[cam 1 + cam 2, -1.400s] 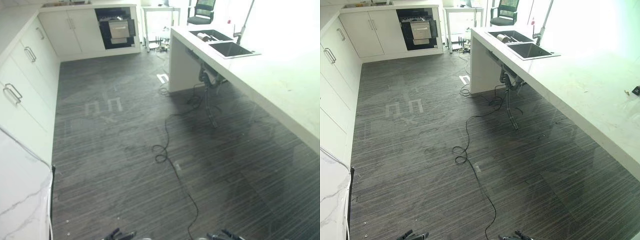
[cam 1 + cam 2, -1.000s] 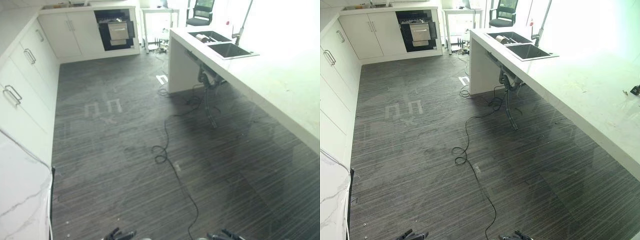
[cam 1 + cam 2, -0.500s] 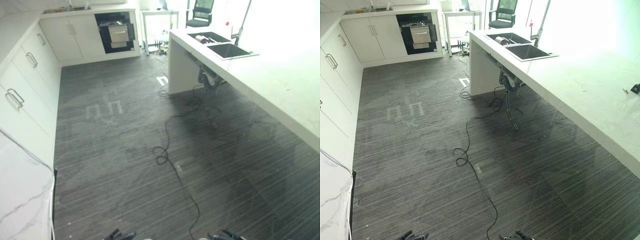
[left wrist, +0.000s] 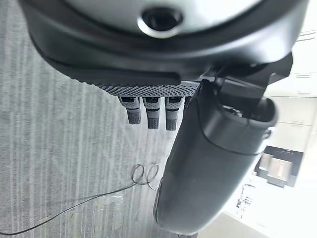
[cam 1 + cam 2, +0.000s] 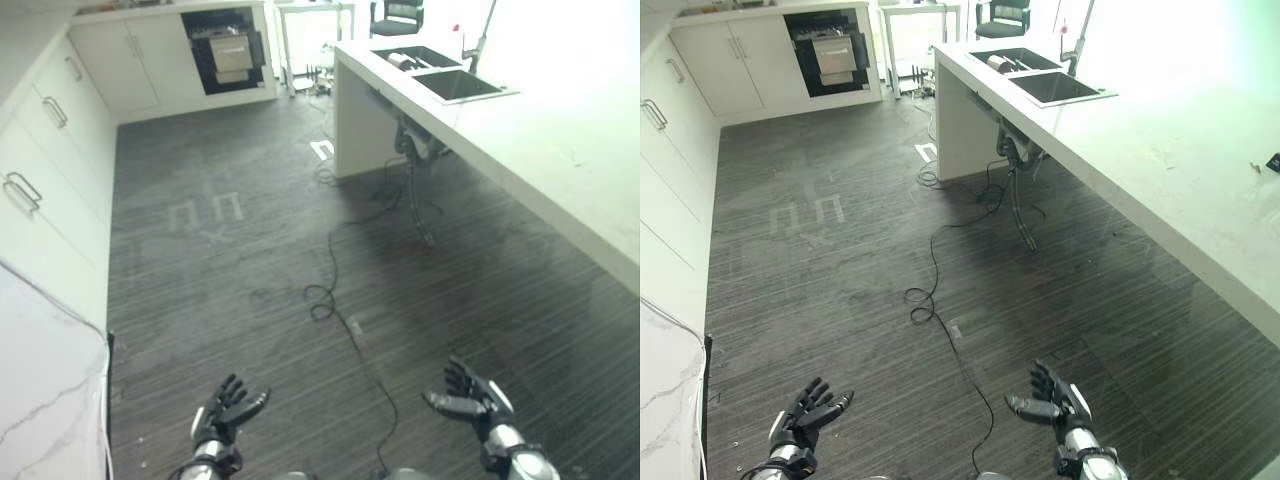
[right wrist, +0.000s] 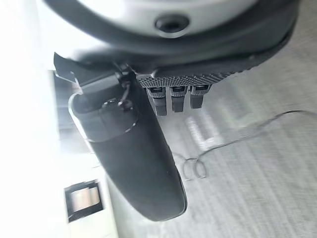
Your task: Place the dishes in the dishwasher.
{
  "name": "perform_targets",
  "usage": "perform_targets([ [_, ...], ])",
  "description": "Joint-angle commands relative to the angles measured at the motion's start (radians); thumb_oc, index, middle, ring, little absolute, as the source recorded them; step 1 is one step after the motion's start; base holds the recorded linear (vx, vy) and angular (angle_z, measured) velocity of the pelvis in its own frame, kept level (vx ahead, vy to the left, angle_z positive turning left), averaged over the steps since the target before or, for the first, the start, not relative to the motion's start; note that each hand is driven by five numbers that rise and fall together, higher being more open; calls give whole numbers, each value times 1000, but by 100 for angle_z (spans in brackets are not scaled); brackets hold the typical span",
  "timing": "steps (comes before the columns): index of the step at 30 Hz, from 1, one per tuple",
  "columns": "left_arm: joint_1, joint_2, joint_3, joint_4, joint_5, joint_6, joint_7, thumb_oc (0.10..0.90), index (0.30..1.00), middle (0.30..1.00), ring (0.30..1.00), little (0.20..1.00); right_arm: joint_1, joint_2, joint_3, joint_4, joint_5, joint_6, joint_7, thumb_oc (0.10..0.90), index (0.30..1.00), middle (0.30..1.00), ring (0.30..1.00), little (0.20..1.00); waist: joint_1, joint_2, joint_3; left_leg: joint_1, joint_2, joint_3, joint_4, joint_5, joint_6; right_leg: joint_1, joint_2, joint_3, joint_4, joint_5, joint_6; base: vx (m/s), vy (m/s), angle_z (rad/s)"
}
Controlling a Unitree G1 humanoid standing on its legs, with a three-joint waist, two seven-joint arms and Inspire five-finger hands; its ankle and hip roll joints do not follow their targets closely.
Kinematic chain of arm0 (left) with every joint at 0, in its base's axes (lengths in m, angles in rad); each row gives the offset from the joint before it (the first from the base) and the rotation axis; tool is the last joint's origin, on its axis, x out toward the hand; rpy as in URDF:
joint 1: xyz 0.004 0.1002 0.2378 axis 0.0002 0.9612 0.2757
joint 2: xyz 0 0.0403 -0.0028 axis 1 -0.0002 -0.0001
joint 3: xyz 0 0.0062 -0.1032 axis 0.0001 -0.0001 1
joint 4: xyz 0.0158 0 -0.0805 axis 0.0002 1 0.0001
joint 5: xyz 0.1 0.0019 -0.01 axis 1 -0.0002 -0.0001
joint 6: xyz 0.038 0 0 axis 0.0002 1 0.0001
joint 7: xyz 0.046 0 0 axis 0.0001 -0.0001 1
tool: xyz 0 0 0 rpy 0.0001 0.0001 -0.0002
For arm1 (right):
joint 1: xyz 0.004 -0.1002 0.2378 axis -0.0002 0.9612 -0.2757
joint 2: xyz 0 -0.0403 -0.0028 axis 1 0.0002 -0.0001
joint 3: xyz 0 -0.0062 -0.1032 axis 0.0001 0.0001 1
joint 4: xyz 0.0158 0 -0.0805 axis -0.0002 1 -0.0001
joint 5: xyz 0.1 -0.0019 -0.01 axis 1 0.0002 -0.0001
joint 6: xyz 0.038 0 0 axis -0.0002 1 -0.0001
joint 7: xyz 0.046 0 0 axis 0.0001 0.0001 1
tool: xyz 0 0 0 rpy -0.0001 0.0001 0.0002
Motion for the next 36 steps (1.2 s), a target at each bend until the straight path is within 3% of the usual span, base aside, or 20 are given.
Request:
perform_targets([
  [1,-53,28,-5,-77,-78,-120,-63,800,900,900,900,900,-59,-59,-54,-52,40,-94,12,800,900,900,900,900,14,33,34,-117,113,88,-33,166,-39,98,-6,-5,-108,56,91,281,184,9],
  [3,-45,26,-8,-122,-81,-115,-45,800,900,900,900,900,-50,-64,-51,-101,32,-84,20,800,900,900,900,900,12,75,31,-203,190,85,-33,128,-54,112,24,-6,-108,39,105,337,285,5],
  [4,-32,28,-12,-153,-83,-117,-36,800,900,900,900,900,-29,-66,-54,-136,27,-79,32,800,900,900,900,900,12,96,24,-244,221,50,-33,160,-73,123,43,3,-108,26,107,364,278,-4],
  [6,-9,24,-5,-188,-90,-134,-38,800,900,900,900,900,-6,-74,-53,-163,14,-88,56,800,900,900,900,900,23,110,19,-268,226,-10,-33,205,-91,153,61,33,-108,0,106,440,333,-32],
  [7,8,23,7,-242,-105,-127,-34,800,900,900,900,900,0,-94,-46,-166,17,-108,74,800,900,900,900,900,30,114,1,-277,252,15,-33,169,-90,186,38,36,-108,-26,119,568,463,-82],
  [8,1,36,5,-271,-87,-109,-26,800,900,900,900,900,1,-95,-48,-185,28,-97,70,800,900,900,900,900,33,106,-22,-253,238,44,-33,122,-70,213,8,38,-108,-35,143,512,427,-87],
  [13,-23,78,4,-328,-70,-57,-65,800,900,900,900,900,20,-62,-54,-253,21,-80,43,800,900,900,900,900,46,78,-71,-231,180,57,-33,61,-7,269,-65,22,-108,-21,199,254,199,-9],
  [15,-30,104,-6,-377,-6,-40,-94,800,900,900,900,900,32,-30,-64,-291,28,-64,17,800,900,900,900,900,27,65,-81,-192,95,-3,-33,27,41,305,-123,7,-108,286,247,387,258,39],
  [16,-34,108,-10,-388,6,-38,-93,800,900,900,900,900,32,-25,-65,-298,39,-60,14,800,900,900,900,900,23,80,-81,-181,84,-29,-33,18,54,292,-133,10,-40,353,245,358,287,62],
  [18,-40,116,-19,-417,18,-28,-78,800,900,900,900,900,37,-7,-48,-311,27,-67,13,800,900,900,900,900,15,104,-68,-132,40,-62,-33,-19,91,155,-159,34,242,405,240,283,273,80],
  [20,-34,121,-30,-433,21,-38,-56,800,900,900,900,900,20,-5,-24,-296,17,-87,18,800,900,900,900,900,-2,121,-54,-99,30,-81,-33,-24,93,33,-95,39,274,366,200,361,98,23],
  [21,-24,128,-30,-452,-6,-34,-51,800,900,900,900,900,21,-19,-17,-323,38,-82,21,800,900,900,900,900,-16,101,-48,-82,5,-94,-33,-27,91,16,-9,-15,93,304,183,507,-91,6],
  [23,-12,136,-12,-480,-5,-22,-60,800,900,900,900,900,44,-40,-38,-354,62,-91,50,800,900,900,900,900,-50,47,-22,-21,-40,-108,-33,-76,79,-82,-19,-63,-108,294,192,600,-259,51],
  [25,-6,140,-9,-491,-9,-20,-64,800,900,900,900,900,65,-52,-51,-365,88,-107,65,800,900,900,900,900,-73,19,-12,14,-73,-129,-33,-110,78,-196,-41,-31,-108,274,208,408,-182,87],
  [27,-5,140,-10,-491,-9,-21,-64,800,900,900,900,900,66,-53,-51,-365,89,-108,66,800,900,900,900,900,-74,20,-16,12,-71,-129,-33,-112,78,-198,-39,-32,-108,272,209,227,-89,58],
  [28,0,144,-17,-494,-8,-33,-74,800,900,900,900,900,84,-57,-66,-367,95,-135,75,800,900,900,900,900,-97,25,-6,57,-82,-174,-33,-139,87,-273,-25,26,-108,285,210,692,-337,5],
  [31,10,134,-27,-503,-2,-42,-99,800,900,900,900,900,43,-90,-53,-400,75,-129,12,800,900,900,900,900,-91,6,-65,144,-84,-168,-33,-221,78,-204,-40,1,-108,281,175,678,-344,60],
  [32,10,134,-27,-503,-2,-42,-99,800,900,900,900,900,43,-90,-53,-400,75,-129,12,800,900,900,900,900,-91,6,-65,144,-84,-168,-33,-221,78,-204,-40,1,-108,281,175,510,-245,53],
  [34,22,115,-25,-528,-21,-24,-108,800,900,900,900,900,38,-113,-90,-455,79,-118,2,800,900,900,900,900,-90,18,-91,254,-37,-131,-33,29,5,-150,-8,-5,-108,228,122,540,-294,-23],
  [36,18,103,-37,-526,-17,-40,-114,800,900,900,900,900,32,-126,-97,-461,80,-122,10,800,900,900,900,900,-78,-14,-80,184,-20,-91,157,147,-24,-97,-19,11,-108,195,90,312,-268,-27],
])
